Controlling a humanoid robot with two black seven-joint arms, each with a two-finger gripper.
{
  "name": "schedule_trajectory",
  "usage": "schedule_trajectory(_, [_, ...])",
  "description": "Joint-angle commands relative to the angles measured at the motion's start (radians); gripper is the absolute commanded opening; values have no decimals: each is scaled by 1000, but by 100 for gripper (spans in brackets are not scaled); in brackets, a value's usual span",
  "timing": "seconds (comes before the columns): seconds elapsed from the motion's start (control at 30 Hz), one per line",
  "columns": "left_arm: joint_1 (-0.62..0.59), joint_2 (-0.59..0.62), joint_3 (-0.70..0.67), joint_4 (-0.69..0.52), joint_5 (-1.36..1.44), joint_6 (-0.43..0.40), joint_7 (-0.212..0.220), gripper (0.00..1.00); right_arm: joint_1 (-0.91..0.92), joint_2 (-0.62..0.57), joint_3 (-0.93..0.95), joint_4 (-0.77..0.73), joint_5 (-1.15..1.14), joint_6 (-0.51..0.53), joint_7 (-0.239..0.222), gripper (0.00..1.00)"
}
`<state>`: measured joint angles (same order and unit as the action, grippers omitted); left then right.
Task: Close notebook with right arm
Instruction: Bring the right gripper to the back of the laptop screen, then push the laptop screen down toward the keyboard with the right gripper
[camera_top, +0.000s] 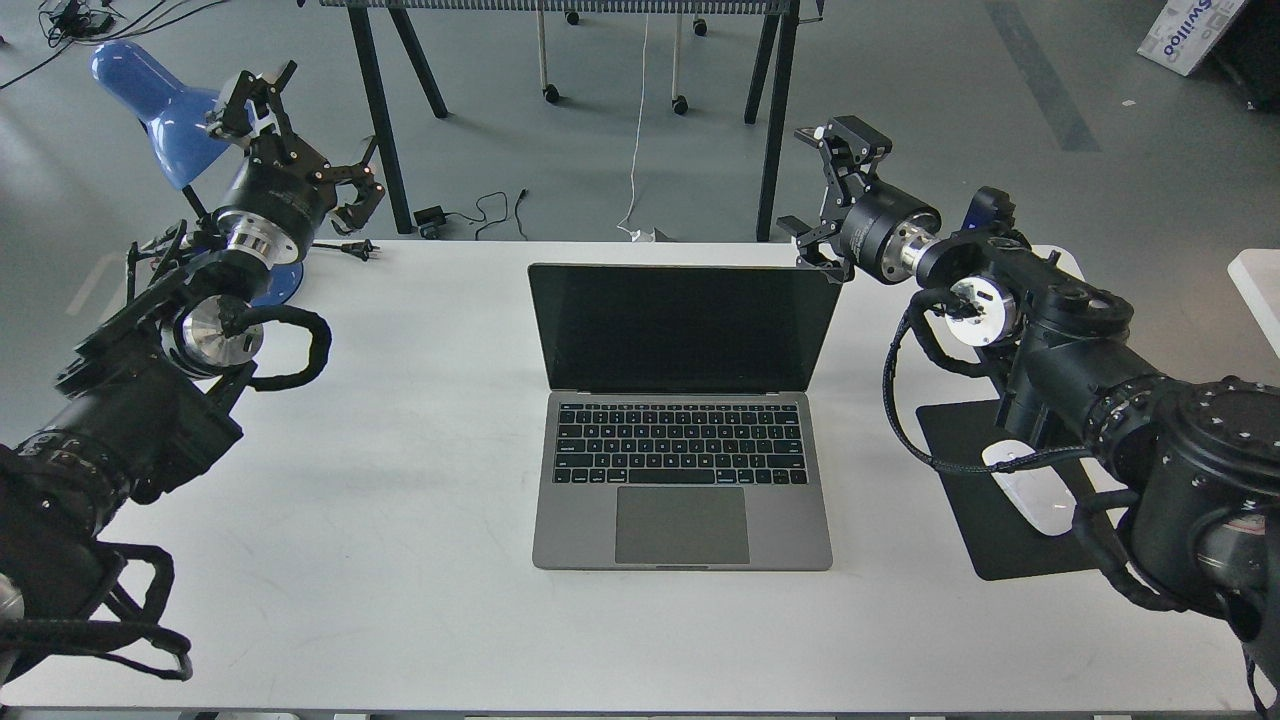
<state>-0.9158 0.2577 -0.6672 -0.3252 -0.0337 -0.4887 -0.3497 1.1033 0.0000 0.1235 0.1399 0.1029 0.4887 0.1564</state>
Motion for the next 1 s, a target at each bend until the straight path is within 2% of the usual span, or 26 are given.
schedule_trajectory(0.0, [0,0,0,0,0,0,0,100,0,0,-7,23,0,0,0,100])
schedule_trajectory(0.27, [0,0,0,0,0,0,0,100,-6,-15,-10,107,0,0,0,100])
schedule_trajectory(0.7, [0,0,0,0,0,0,0,100,-92,-279,-16,521,-43,0,3,100])
schedule_trajectory(0.97, [0,0,0,0,0,0,0,100,-129,-299,-18,580,-58,0,3,100])
